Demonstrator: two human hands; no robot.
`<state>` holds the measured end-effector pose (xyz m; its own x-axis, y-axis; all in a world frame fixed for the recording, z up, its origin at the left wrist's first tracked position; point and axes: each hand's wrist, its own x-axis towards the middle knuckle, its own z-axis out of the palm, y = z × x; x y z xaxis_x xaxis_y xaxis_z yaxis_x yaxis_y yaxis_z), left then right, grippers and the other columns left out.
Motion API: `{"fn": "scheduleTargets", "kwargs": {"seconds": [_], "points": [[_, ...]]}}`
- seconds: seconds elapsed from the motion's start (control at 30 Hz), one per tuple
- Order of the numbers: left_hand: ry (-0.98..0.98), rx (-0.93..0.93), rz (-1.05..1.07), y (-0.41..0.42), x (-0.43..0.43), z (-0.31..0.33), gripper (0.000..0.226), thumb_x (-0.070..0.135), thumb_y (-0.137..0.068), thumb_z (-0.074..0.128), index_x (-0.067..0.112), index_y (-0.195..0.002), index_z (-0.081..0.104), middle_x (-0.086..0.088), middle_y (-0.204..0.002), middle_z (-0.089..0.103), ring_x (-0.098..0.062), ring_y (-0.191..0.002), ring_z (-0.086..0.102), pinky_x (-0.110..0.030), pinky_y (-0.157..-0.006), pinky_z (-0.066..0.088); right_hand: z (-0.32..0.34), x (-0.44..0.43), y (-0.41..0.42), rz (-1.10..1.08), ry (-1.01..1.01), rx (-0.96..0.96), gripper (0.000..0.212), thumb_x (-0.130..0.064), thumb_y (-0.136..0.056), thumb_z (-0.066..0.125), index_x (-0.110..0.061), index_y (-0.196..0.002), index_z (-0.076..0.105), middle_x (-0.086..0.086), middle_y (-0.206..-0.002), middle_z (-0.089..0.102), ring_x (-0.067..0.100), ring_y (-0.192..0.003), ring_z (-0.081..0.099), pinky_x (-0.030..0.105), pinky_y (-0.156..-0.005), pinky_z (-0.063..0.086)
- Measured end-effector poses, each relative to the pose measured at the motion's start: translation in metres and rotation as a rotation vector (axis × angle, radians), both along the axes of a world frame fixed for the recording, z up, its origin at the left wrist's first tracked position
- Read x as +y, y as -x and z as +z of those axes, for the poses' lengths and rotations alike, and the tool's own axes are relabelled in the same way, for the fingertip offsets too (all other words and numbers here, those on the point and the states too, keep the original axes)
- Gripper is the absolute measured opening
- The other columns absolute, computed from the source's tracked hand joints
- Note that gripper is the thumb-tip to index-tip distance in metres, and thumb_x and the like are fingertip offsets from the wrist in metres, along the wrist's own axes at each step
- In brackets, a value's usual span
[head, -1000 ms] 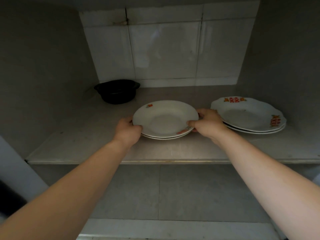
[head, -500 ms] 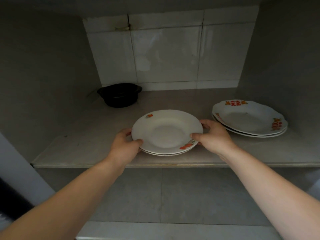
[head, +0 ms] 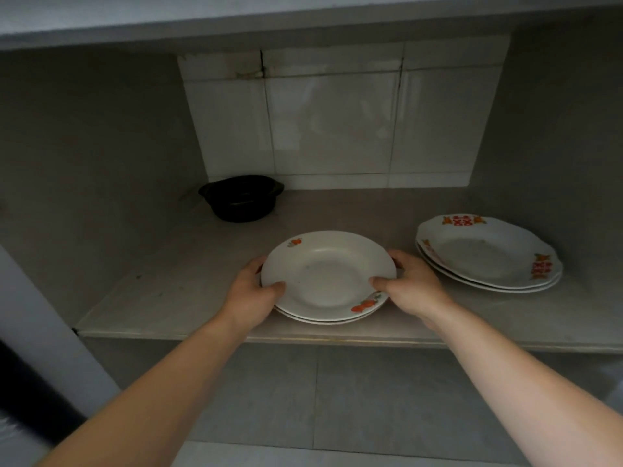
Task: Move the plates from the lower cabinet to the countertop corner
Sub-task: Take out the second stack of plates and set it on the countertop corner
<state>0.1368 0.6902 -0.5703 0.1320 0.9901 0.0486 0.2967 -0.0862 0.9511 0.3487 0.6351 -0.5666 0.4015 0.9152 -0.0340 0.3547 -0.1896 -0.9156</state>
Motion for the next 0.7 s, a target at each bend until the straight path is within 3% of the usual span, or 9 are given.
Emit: {"fn": "scheduleTargets", "kwargs": {"seconds": [0.07,0.23,0.37,0.53,0.6,0.7], "points": [[0.015,-0.017,0.006,0.001,-0.004,0.003,0.042,-0.005,-0.083,0.058,0.011,-0.122,0.051,0.001,-0.102,0.055,-0.012,-0.084,0.053,-0.002,-0.051,0.041,0.0,-0.001,0.0,0.003,0.002,0.01,0.047,-0.005,-0.078,0.07,-0.017,-0.122,0.057,0.002,-0.113,0.066,0.018,-0.099,0.061,0.026,-0.079,0.044],[0.027,-0.044,0.009,0.005,-0.011,0.001,0.04,-0.008,-0.081,0.058,0.017,-0.112,0.052,0.006,-0.092,0.059,-0.021,-0.097,0.058,-0.021,-0.069,0.044,0.003,-0.006,0.002,0.016,0.023,0.021,0.047,-0.004,-0.077,0.071,-0.016,-0.12,0.058,0.003,-0.11,0.066,0.019,-0.1,0.062,0.029,-0.083,0.048],[0.056,-0.063,0.024,0.006,-0.013,0.002,0.042,-0.008,-0.08,0.059,0.017,-0.113,0.052,0.008,-0.09,0.057,-0.016,-0.085,0.057,-0.024,-0.068,0.045,0.003,-0.007,0.003,0.009,0.025,0.084,0.036,-0.006,-0.082,0.065,-0.018,-0.116,0.061,0.003,-0.109,0.067,0.021,-0.099,0.064,0.038,-0.087,0.053],[0.129,-0.092,0.044,0.007,-0.008,0.003,0.045,-0.008,-0.077,0.06,0.022,-0.111,0.053,-0.004,-0.108,0.06,-0.022,-0.094,0.059,-0.032,-0.078,0.05,0.002,-0.007,0.006,-0.006,0.027,0.131,0.032,-0.001,-0.082,0.061,-0.024,-0.104,0.062,0.003,-0.106,0.067,0.024,-0.099,0.064,0.048,-0.09,0.052],[0.148,-0.104,0.051,0.007,-0.009,0.003,0.044,-0.01,-0.077,0.059,0.021,-0.108,0.054,-0.006,-0.109,0.061,-0.024,-0.093,0.06,-0.032,-0.075,0.051,0.004,-0.008,0.008,-0.014,0.019,0.153,0.033,0.002,-0.08,0.061,-0.027,-0.097,0.062,0.003,-0.105,0.068,0.025,-0.099,0.064,0.049,-0.09,0.052],[0.139,-0.087,0.079,0.007,-0.014,0.006,0.043,-0.013,-0.076,0.056,0.017,-0.107,0.056,-0.005,-0.101,0.062,-0.022,-0.085,0.059,-0.024,-0.057,0.052,0.008,-0.015,0.01,-0.038,0.042,0.191,0.04,0.008,-0.079,0.061,-0.016,-0.11,0.062,0.004,-0.105,0.065,0.026,-0.101,0.063,0.048,-0.092,0.052]]}}
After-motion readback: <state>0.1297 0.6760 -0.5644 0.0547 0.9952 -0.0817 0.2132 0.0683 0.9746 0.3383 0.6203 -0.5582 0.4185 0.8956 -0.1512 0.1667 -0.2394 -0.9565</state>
